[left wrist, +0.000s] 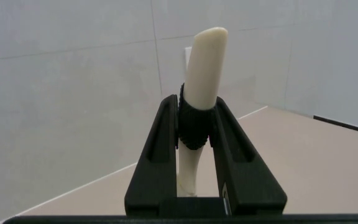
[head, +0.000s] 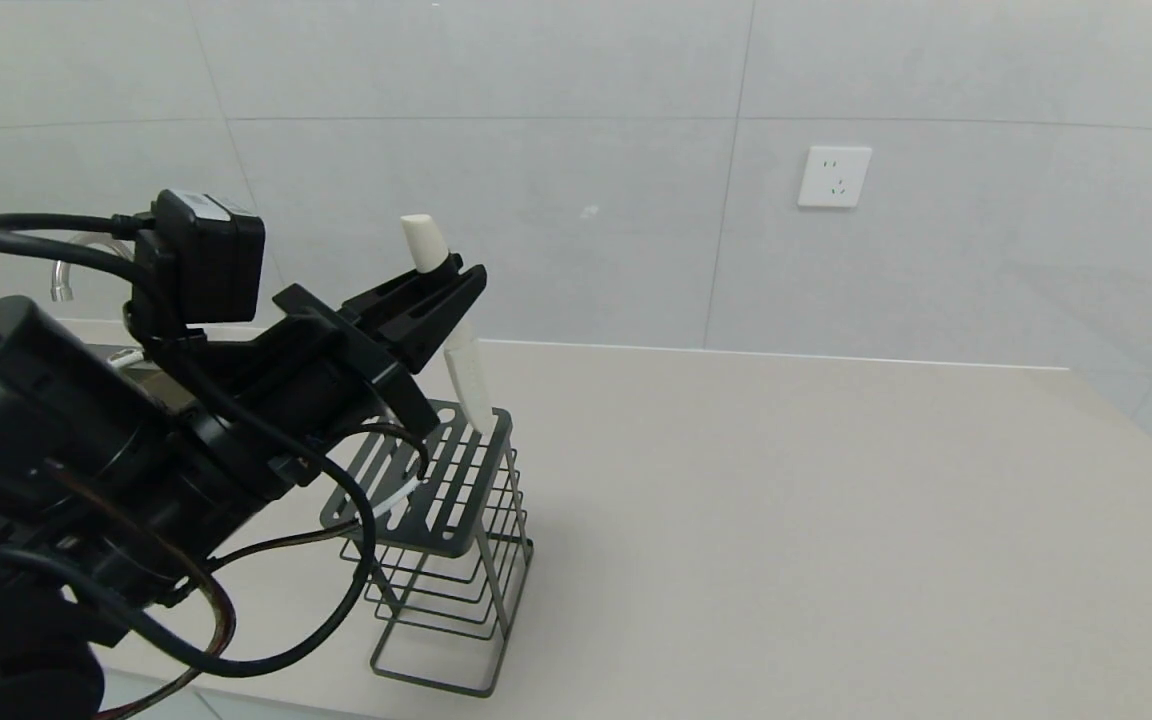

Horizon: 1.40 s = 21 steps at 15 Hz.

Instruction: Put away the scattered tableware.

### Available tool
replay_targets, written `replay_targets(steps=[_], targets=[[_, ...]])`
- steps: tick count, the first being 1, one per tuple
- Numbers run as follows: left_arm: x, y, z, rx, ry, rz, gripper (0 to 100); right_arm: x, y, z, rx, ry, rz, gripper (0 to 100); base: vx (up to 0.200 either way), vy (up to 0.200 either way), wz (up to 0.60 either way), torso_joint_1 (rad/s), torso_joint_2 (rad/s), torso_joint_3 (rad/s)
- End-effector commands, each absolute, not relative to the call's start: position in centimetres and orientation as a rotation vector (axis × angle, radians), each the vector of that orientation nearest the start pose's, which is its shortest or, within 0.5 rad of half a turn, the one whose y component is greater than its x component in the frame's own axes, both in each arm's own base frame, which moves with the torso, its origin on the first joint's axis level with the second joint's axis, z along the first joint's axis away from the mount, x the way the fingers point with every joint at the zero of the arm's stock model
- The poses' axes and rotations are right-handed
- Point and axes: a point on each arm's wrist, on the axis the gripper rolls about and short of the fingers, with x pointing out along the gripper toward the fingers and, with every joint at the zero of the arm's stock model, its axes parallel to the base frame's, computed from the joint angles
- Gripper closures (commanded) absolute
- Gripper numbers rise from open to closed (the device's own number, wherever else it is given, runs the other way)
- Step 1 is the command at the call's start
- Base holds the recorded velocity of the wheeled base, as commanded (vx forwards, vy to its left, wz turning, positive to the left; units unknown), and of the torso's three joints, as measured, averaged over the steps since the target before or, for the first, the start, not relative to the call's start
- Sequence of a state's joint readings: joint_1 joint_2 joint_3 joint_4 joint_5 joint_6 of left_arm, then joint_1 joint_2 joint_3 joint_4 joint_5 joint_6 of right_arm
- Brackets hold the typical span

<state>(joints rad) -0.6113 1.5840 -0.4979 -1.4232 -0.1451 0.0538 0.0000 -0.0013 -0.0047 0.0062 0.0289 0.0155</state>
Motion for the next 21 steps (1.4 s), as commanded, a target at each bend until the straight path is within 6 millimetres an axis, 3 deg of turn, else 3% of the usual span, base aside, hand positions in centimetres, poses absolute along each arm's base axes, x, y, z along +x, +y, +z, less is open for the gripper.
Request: replay_targets(steps=[1,21], targets=[[19.3,-14.0,21.5,-0.030,-0.359,-0.741,100,-2.3,0.1,7.6,0.015,0.002,0.029,0,0.000,0.000,0.00,0.000,0.00,0.000],[19.4,-14.3,20.9,-0.028,-0.334,-0.741,100,-2.3,0.1,7.6,0.015,0.002,0.029,0,0.000,0.000,0.00,0.000,0.00,0.000]])
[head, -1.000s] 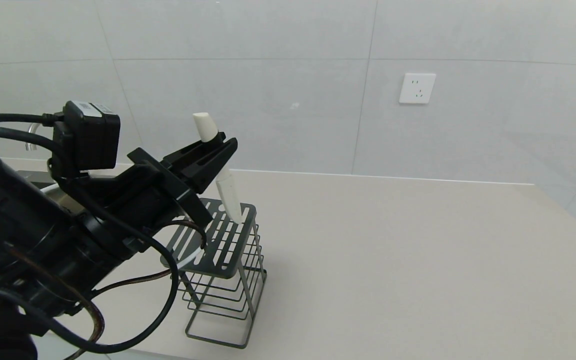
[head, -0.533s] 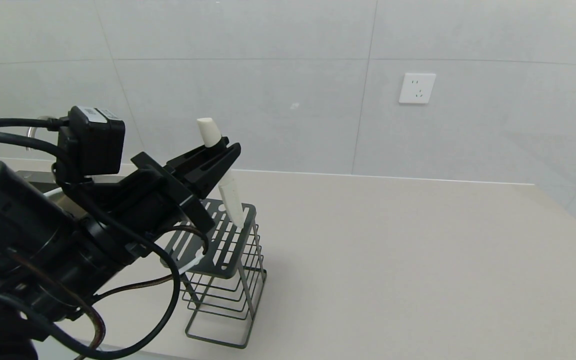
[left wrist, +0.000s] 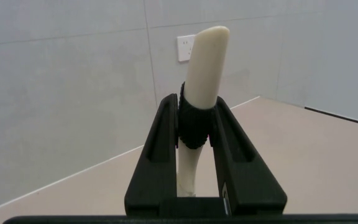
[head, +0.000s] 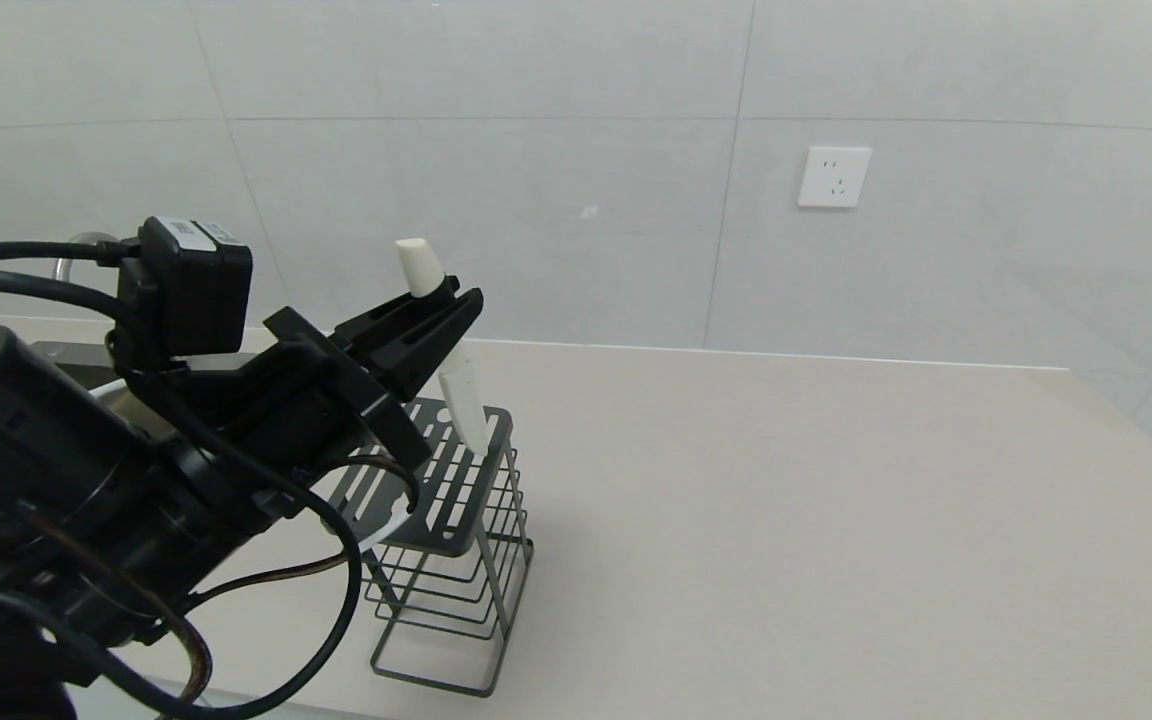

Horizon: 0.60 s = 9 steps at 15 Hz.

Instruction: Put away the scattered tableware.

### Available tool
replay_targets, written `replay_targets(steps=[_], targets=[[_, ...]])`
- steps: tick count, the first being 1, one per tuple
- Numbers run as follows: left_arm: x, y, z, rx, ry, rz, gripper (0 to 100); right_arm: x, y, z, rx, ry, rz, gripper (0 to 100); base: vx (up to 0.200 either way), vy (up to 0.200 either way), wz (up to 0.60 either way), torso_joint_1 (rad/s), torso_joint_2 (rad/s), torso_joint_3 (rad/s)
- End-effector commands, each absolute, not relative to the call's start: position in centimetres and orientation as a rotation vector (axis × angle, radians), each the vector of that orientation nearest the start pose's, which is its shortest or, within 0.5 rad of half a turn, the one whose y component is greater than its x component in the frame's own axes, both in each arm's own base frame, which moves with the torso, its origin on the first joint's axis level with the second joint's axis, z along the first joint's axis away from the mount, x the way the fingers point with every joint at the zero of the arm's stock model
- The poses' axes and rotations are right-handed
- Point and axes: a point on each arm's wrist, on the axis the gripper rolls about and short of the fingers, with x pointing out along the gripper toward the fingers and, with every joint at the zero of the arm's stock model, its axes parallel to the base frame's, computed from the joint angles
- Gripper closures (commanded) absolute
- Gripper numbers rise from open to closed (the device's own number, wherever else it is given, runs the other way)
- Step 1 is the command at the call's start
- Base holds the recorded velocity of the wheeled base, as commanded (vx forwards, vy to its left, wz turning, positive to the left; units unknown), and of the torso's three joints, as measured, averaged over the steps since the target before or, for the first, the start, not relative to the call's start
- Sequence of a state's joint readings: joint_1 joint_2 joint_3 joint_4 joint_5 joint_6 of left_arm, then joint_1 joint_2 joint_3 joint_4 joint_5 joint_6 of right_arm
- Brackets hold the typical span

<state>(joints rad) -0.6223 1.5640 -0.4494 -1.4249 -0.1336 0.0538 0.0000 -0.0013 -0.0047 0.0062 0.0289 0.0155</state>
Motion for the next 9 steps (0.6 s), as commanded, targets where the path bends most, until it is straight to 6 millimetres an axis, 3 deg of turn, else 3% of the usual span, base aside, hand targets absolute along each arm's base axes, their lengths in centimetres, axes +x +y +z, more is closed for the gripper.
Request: replay_targets(steps=[1,9], targets=[[19.34,-14.25,21.14,-0.030,-0.345,-0.740,100,-2.32,0.07,7.61,0.015,0.002,0.029,0,0.000,0.000,0.00,0.000,0.00,0.000],[19.58,-14.11,21.16,-0.029,-0.344,-0.730,100,-2.32,0.07,7.61,0.015,0.002,0.029,0,0.000,0.000,0.00,0.000,0.00,0.000]])
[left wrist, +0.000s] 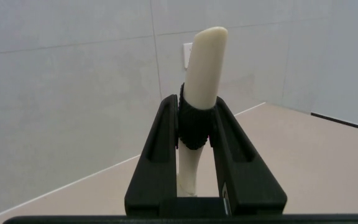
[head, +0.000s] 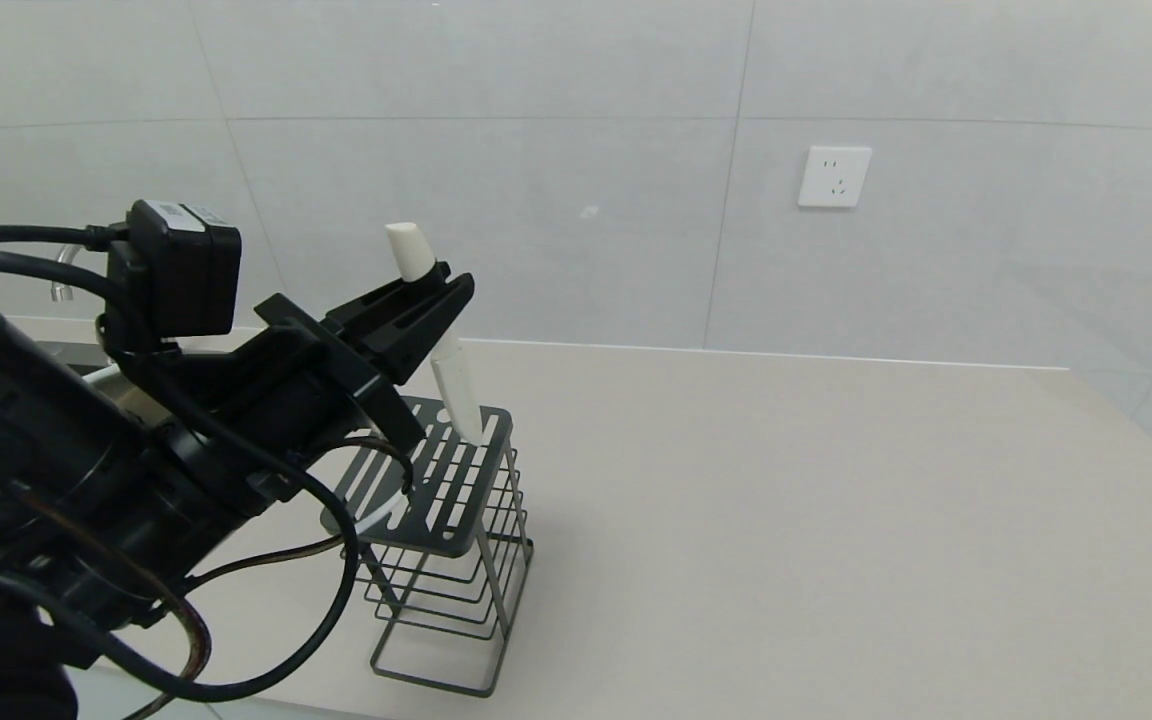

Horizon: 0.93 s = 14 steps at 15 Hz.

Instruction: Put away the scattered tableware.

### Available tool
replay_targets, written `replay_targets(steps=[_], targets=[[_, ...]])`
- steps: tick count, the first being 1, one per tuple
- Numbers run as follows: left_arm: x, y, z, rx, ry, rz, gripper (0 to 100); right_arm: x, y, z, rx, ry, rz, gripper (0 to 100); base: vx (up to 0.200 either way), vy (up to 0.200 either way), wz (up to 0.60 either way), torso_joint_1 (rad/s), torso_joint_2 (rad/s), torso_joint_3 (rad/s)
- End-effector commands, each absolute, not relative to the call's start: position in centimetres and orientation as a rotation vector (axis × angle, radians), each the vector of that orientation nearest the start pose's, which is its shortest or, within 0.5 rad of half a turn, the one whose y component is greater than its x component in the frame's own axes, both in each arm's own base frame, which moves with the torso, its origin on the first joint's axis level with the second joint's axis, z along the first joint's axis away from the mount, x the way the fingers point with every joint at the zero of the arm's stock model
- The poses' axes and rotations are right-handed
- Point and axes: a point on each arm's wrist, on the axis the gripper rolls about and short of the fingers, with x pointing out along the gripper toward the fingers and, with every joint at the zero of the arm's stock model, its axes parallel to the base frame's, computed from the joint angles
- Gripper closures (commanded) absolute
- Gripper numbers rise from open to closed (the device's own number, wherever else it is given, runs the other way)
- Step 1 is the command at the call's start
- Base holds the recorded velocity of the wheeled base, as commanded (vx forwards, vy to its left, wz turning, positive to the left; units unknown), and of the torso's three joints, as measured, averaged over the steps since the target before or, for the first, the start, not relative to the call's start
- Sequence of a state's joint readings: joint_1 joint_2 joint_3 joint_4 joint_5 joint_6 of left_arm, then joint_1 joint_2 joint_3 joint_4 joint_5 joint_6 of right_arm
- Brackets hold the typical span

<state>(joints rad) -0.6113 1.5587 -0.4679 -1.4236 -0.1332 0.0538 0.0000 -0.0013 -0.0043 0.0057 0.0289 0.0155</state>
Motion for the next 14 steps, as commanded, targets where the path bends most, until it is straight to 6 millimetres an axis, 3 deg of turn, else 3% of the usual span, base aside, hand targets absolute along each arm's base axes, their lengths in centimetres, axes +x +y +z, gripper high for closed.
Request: replay_targets(steps=[1,14], targets=[[19.6,-14.1,21.1,-0.027,-0.340,-0.730,100,-2.3,0.1,7.6,0.015,0.002,0.029,0,0.000,0.000,0.00,0.000,0.00,0.000],[19.3,-14.3,19.6,-0.015,-0.282,-0.747,100,-2.3,0.1,7.6,0.015,0.002,0.029,0,0.000,0.000,0.00,0.000,0.00,0.000]])
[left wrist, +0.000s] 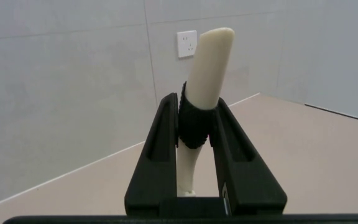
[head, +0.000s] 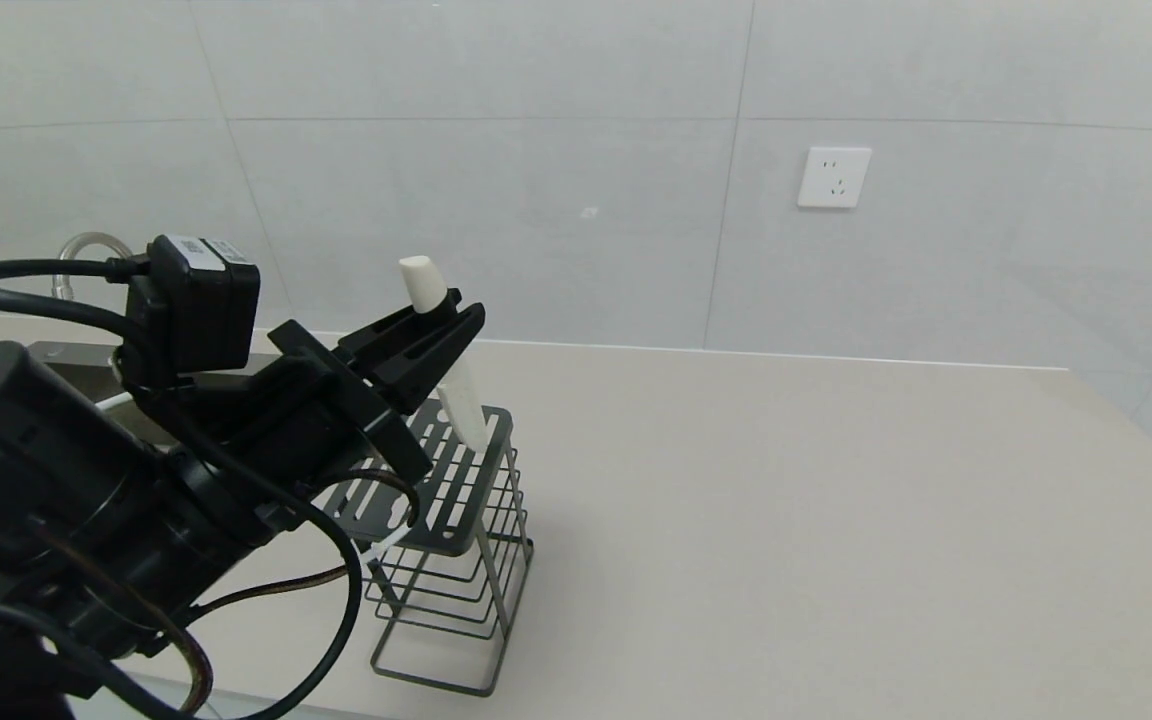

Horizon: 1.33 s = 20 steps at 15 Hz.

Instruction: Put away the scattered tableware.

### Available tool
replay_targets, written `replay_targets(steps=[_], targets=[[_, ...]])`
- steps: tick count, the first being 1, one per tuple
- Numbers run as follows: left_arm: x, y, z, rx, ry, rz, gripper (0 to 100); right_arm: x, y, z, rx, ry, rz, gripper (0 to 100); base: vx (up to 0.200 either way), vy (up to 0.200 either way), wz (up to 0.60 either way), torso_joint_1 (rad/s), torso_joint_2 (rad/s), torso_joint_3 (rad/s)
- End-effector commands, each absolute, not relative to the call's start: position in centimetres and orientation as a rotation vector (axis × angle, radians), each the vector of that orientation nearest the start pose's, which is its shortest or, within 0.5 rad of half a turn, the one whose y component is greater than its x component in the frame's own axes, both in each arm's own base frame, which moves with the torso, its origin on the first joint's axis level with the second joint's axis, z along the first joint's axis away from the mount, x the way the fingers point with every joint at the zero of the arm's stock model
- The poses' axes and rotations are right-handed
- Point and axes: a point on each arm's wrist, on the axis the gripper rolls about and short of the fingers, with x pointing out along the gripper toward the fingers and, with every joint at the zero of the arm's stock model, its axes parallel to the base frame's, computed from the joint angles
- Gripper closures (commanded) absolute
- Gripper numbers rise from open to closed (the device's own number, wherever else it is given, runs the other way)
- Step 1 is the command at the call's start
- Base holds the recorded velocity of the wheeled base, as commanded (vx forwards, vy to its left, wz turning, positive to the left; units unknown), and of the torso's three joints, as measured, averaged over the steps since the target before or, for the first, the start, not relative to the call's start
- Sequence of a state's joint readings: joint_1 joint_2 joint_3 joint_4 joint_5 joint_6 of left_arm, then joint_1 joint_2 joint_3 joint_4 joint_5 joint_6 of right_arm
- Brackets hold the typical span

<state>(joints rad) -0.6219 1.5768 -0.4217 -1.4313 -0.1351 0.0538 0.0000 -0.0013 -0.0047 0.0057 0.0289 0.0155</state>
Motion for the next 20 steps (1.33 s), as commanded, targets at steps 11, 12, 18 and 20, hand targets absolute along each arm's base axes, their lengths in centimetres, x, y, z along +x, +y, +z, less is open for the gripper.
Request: replay_targets(steps=[11,12,18,20], targets=[[18.8,-14.1,22.0,0.000,-0.396,-0.745,100,-2.3,0.1,7.6,0.015,0.002,0.029,0,0.000,0.000,0.00,0.000,0.00,0.000],[18.8,-14.1,22.0,-0.001,-0.397,-0.746,100,-2.3,0.1,7.6,0.015,0.002,0.029,0,0.000,0.000,0.00,0.000,0.00,0.000],[18.4,-14.6,21.7,0.005,-0.374,-0.767,100,-2.3,0.1,7.6,0.015,0.002,0.029,0,0.000,0.000,0.00,0.000,0.00,0.000],[18.4,-14.7,21.6,0.021,-0.374,-0.766,100,-2.3,0.1,7.6,0.015,0.002,0.029,0,0.000,0.000,0.00,0.000,0.00,0.000]])
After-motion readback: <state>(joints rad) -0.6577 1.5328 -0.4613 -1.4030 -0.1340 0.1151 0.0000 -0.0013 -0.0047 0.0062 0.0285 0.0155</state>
